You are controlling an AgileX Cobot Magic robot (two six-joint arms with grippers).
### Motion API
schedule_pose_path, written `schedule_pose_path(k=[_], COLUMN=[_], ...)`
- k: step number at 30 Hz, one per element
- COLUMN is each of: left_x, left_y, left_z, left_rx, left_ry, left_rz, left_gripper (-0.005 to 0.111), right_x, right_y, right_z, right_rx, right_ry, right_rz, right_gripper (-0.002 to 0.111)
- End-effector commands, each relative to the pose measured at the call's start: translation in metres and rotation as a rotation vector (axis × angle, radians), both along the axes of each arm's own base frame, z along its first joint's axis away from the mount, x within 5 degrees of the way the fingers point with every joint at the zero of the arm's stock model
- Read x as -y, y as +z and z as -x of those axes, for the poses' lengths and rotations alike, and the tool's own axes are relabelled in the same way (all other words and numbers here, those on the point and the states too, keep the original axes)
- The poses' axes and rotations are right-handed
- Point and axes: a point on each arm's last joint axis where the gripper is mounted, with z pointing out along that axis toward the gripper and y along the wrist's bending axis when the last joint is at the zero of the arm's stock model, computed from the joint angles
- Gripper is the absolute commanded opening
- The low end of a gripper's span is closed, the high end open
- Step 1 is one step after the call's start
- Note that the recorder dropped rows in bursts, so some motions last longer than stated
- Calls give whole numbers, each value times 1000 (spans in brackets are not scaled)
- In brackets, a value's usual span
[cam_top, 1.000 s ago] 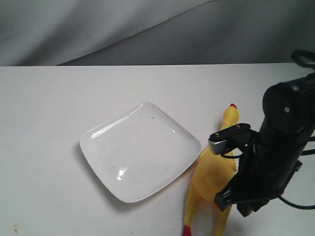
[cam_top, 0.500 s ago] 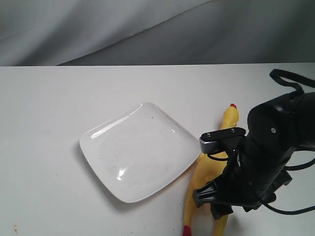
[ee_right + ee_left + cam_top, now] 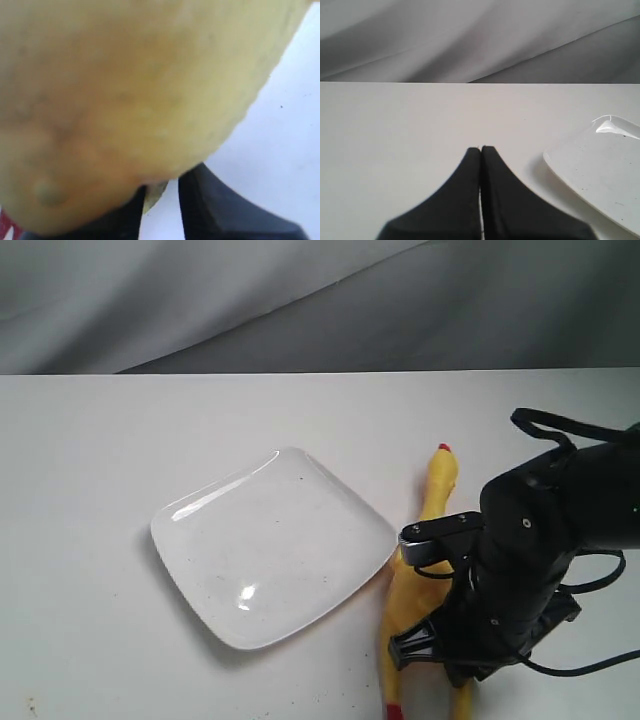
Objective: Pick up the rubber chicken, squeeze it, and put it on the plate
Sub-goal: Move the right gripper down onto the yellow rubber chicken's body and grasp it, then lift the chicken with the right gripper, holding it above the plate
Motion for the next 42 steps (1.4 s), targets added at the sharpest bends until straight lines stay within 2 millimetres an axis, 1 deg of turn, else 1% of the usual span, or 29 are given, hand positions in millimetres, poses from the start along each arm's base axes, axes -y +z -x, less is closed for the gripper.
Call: schedule_pose_path(k=[1, 2, 3, 4, 5, 6, 7, 8, 9, 10, 11, 12, 15, 16, 18, 22, 23, 27, 30, 33, 34, 36, 38, 42], left_x=[0, 0, 0, 0, 0, 0, 0, 0, 0, 0, 0, 0, 0, 0, 0, 0, 0, -3, -3, -3, -3, -3, 0, 11], left_y=[-1, -1, -1, -1, -1, -1, -1, -1, -1, -1, -1, -1, -1, -1, -1, -1, 0, 6, 7, 7, 7, 10, 17, 41], left_z=[0, 0, 0, 0, 0, 0, 0, 0, 0, 0, 0, 0, 0, 0, 0, 0, 0, -1, -1, -1, -1, -1, -2, 1], left_rx=[4, 4, 4, 4, 4, 4, 4, 4, 4, 4, 4, 4, 4, 4, 4, 4, 10, 61, 66, 66, 63, 81, 160, 441], left_ry=[3, 3, 3, 3, 3, 3, 3, 3, 3, 3, 3, 3, 3, 3, 3, 3, 3, 3, 3, 3, 1, -10, -32, -102], left_rz=[9, 9, 9, 9, 9, 9, 9, 9, 9, 9, 9, 9, 9, 9, 9, 9, -13, -192, -233, -233, -257, -374, -413, -412], left_gripper=[0, 0, 0, 0, 0, 0, 0, 0, 0, 0, 0, 0, 0, 0, 0, 0, 0, 0, 0, 0, 0, 0, 0, 0], right_x=[6, 8, 11, 13, 18, 21, 27, 29, 33, 34, 34, 33, 29, 28, 29, 32, 31, 30, 30, 29, 29, 29, 28, 26], right_y=[3, 12, 26, 34, 55, 67, 94, 106, 135, 151, 183, 208, 231, 236, 239, 236, 236, 238, 237, 231, 228, 219, 214, 213], right_z=[-3, -2, 0, 1, 4, 7, 13, 14, 18, 21, 26, 34, 46, 48, 53, 54, 54, 53, 52, 53, 54, 53, 52, 50], right_rx=[52, 73, 114, 134, 200, 237, 314, 346, 427, 480, 578, 652, 682, 676, 639, 605, 608, 632, 628, 583, 562, 513, 483, 501], right_ry=[77, 83, 83, 81, 82, 82, 83, 79, 88, 122, 231, 382, 574, 616, 675, 696, 693, 685, 687, 739, 753, 790, 800, 800], right_rz=[53, 56, 57, 56, 48, 38, 14, 0, -34, -57, -111, -166, -228, -239, -231, -199, -201, -208, -210, -197, -193, -175, -163, -176], right_gripper=[0, 0, 0, 0, 0, 0, 0, 0, 0, 0, 0, 0, 0, 0, 0, 0, 0, 0, 0, 0, 0, 0, 0, 0])
